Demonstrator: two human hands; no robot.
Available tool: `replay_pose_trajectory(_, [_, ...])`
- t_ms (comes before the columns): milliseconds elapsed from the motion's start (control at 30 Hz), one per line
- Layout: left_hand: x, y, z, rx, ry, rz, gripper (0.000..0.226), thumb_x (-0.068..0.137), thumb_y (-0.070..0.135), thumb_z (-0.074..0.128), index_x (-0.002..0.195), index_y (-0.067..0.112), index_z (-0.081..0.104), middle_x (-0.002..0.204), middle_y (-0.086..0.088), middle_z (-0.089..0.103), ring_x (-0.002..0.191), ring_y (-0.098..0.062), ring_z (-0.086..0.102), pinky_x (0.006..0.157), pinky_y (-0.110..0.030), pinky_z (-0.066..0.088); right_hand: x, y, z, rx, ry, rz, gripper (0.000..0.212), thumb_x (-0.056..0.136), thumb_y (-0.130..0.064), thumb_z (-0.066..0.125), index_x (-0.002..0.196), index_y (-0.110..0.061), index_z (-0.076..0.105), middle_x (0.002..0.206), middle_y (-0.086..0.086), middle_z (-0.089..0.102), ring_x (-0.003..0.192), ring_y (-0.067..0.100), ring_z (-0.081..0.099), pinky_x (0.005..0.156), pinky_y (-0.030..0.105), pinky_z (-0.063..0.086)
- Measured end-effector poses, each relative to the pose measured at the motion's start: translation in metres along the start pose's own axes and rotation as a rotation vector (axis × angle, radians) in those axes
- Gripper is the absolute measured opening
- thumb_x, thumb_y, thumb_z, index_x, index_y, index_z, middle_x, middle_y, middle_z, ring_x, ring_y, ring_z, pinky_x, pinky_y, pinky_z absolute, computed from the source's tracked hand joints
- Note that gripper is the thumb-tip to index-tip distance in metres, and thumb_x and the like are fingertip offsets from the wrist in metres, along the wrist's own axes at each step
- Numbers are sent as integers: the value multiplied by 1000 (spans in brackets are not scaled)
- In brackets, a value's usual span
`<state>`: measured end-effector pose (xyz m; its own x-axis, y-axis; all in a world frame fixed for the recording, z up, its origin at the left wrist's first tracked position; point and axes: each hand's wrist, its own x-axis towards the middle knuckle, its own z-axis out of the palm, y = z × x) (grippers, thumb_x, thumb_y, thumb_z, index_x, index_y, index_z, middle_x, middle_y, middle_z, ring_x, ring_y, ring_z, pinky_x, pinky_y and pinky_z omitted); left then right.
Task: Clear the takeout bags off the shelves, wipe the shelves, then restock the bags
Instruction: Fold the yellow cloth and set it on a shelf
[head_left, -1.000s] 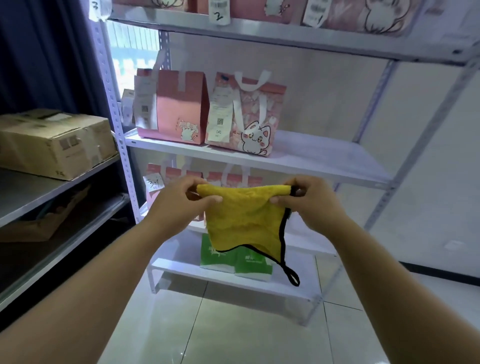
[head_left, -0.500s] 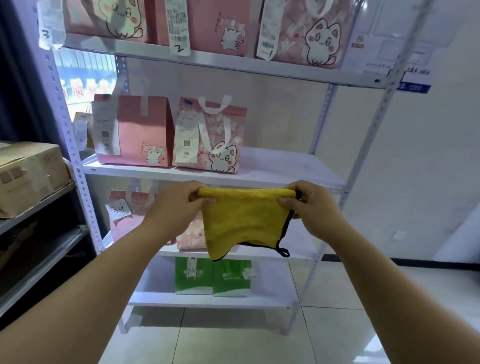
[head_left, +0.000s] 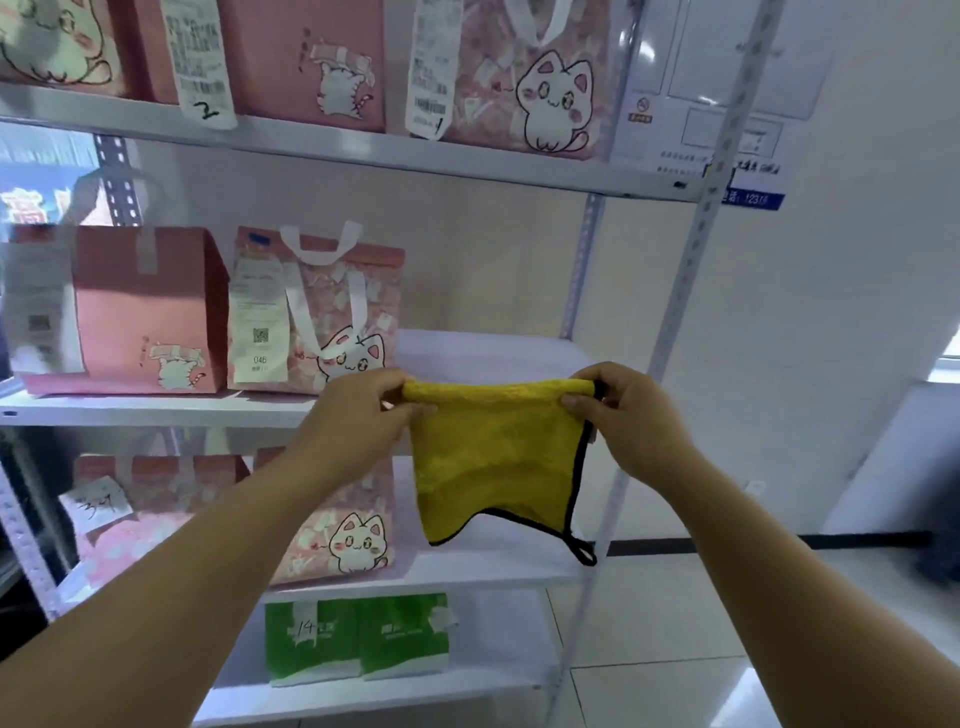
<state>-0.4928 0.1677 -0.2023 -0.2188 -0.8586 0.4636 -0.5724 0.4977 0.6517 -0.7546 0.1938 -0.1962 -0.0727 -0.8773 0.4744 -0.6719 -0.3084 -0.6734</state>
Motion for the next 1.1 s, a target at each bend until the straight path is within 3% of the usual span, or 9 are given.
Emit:
replay_pose_trajectory(67, [22, 1, 15, -3, -3, -1, 7, 87, 21, 62, 86, 17, 67, 78, 4, 64, 75, -15, 59, 66, -29, 44, 20, 16, -8, 8, -5, 5, 2, 87, -20, 63, 87, -18, 62, 75, 4, 62, 71, 25, 60, 65, 34, 47])
replay_pose_trajectory(167, [52, 4, 36, 16, -15, -32, 13, 89, 29, 59, 87, 17, 62, 83, -4, 63, 80, -21, 59, 68, -33, 44, 47, 36, -17, 47, -37, 1, 6, 89, -18, 61, 84, -20, 58, 80, 11, 62, 71, 21, 55, 63, 30, 44])
replay_pose_trajectory(367, [95, 3, 66, -135, -45, -77, 8, 93, 28, 54, 92, 21, 58, 87, -1, 66, 80, -16, 65, 79, -42, 55, 88, 65, -27, 225, -129, 36, 5, 93, -16, 54, 90, -18, 54, 74, 4, 54, 66, 18, 55, 58, 30, 53])
replay_pose_trajectory(567, [134, -3, 78, -241, -109, -91, 5, 92, 21, 54, 91, 19, 59, 71, -6, 64, 54, -19, 64, 50, -31, 55, 121, 88, -26, 287, -151, 24, 5, 95, -17, 52, 90, -15, 53, 63, 2, 49, 43, 11, 50, 39, 27, 44])
replay_pose_trajectory(733, [178, -27, 89, -182, -137, -109, 6, 91, 22, 58, 88, 19, 62, 60, -1, 64, 48, -17, 62, 45, -30, 52, 164, 118, -9, 274, -169, 72, 7, 93, -18, 57, 89, -12, 55, 59, 7, 49, 39, 18, 46, 36, 27, 41])
replay_pose_trajectory(833, [209, -50, 107, -51, -215, -164, 10, 91, 24, 58, 89, 14, 61, 74, -6, 66, 61, -20, 67, 50, -31, 53, 193, 139, 10, 115, -220, 164, 11, 92, -22, 58, 89, -11, 55, 65, 8, 55, 47, 16, 53, 40, 27, 45])
replay_pose_trajectory(933, [235, -75, 129, 84, -244, -201, 13, 89, 27, 60, 82, 16, 60, 75, -6, 64, 57, -18, 65, 56, -30, 49, 218, 160, 31, -99, -258, 217, 13, 92, -27, 55, 88, -14, 54, 70, 5, 58, 62, 22, 59, 51, 32, 48])
replay_pose_trajectory(1100, [271, -95, 155, -151, -216, -366, 7, 90, 13, 59, 91, 7, 59, 77, -15, 61, 63, -31, 68, 54, -35, 56, 250, 185, 55, -99, -180, 318, 12, 90, -30, 58, 90, -18, 57, 79, 3, 59, 72, 26, 59, 70, 41, 53])
